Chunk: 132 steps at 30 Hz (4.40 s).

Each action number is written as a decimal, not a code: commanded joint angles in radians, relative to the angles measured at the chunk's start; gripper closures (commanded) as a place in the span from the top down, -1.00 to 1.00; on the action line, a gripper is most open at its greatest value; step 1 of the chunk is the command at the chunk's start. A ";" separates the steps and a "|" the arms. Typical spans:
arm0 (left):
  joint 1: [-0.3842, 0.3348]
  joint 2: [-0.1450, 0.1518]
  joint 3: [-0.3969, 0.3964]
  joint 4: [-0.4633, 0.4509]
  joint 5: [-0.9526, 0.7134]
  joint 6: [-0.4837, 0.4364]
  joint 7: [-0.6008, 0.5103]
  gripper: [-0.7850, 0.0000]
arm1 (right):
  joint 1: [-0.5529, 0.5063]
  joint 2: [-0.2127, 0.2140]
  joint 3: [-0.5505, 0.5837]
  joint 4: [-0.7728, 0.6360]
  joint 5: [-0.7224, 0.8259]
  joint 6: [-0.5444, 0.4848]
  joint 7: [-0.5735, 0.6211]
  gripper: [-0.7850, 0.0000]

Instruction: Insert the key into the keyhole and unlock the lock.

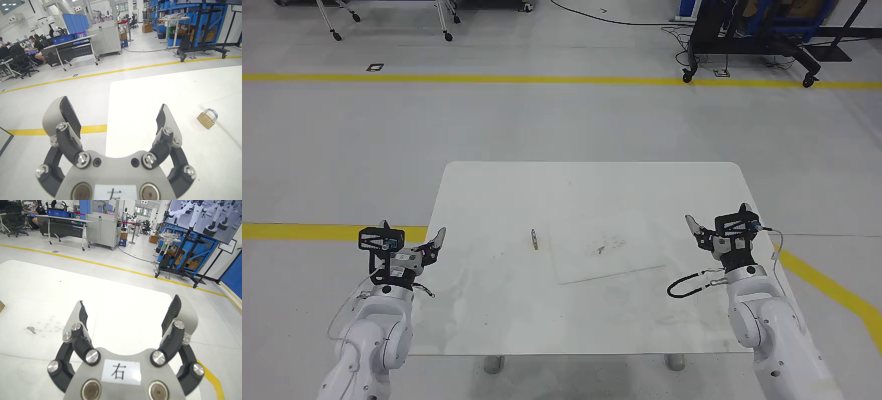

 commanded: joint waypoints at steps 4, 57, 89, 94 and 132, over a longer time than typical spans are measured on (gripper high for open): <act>0.000 0.000 0.000 0.000 0.000 0.000 0.000 1.00 | 0.000 0.000 0.000 0.000 0.000 0.000 0.000 1.00; 0.000 0.000 0.000 0.000 0.000 0.000 0.000 1.00 | 0.721 -0.003 -0.576 0.884 -0.063 -1.012 -0.238 1.00; 0.000 0.000 0.000 0.000 0.000 0.000 0.000 1.00 | 0.928 -0.065 -0.850 1.196 -0.359 -0.939 -0.607 -1.00; 0.000 0.000 0.000 0.000 0.000 0.000 0.000 1.00 | 0.937 -0.060 -0.854 1.205 -0.377 -0.927 -0.632 -1.00; -0.060 -0.001 0.111 -0.072 -0.062 -0.218 -0.208 1.00 | 0.889 -0.006 -0.796 1.119 -0.371 -0.888 -0.651 -1.00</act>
